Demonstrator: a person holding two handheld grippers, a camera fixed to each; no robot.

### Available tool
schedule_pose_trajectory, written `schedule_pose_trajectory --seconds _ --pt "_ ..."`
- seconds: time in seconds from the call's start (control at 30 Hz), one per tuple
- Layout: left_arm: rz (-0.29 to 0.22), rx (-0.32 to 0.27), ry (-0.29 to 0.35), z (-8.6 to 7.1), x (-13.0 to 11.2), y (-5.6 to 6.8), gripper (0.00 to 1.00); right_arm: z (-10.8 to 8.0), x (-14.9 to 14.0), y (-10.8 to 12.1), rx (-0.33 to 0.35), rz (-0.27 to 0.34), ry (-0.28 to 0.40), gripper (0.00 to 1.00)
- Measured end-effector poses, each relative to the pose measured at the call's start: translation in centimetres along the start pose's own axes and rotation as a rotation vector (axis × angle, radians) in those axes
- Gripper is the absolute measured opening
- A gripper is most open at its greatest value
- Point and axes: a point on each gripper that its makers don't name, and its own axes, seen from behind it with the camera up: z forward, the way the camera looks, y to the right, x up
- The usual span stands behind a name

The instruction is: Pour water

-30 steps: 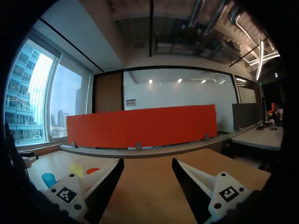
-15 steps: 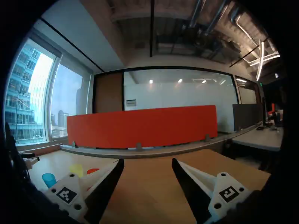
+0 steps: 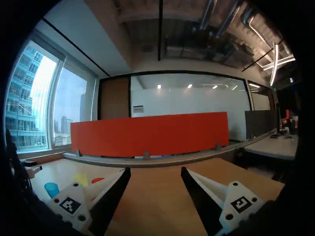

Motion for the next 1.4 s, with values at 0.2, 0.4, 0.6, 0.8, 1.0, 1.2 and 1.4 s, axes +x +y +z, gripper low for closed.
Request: schedule_pose_trajectory --seconds 0.2,0.4,0.6,0.8,1.0,1.2,1.4 --pt "0.001 0.0 0.0 0.0 0.0 0.0 0.96 -0.1 0.4 -0.1 0.009 -0.008 0.014 0.99" --pt "0.001 0.001 0.0 0.0 0.1 0.0 0.96 -0.1 0.2 -0.1 0.019 -0.023 0.022 0.99" --pt "0.001 0.001 0.0 0.0 0.1 0.0 0.96 0.1 -0.2 -0.2 0.035 -0.049 0.023 0.99" --pt "0.001 0.001 0.0 0.0 0.1 0.0 0.96 0.7 -1.4 -0.2 0.037 -0.065 0.003 0.99" --pt "0.001 0.001 0.0 0.0 0.0 0.0 0.96 1.2 -2.7 -0.5 0.039 -0.069 -0.006 0.99" --pt "0.001 0.001 0.0 0.0 0.0 0.0 0.96 2.0 -4.3 -0.1 0.013 -0.057 -0.024 0.99" --pt "0.001 0.001 0.0 0.0 0.0 -0.1 0.96 2.3 -6.0 0.1 -0.005 -0.056 -0.04 0.99"
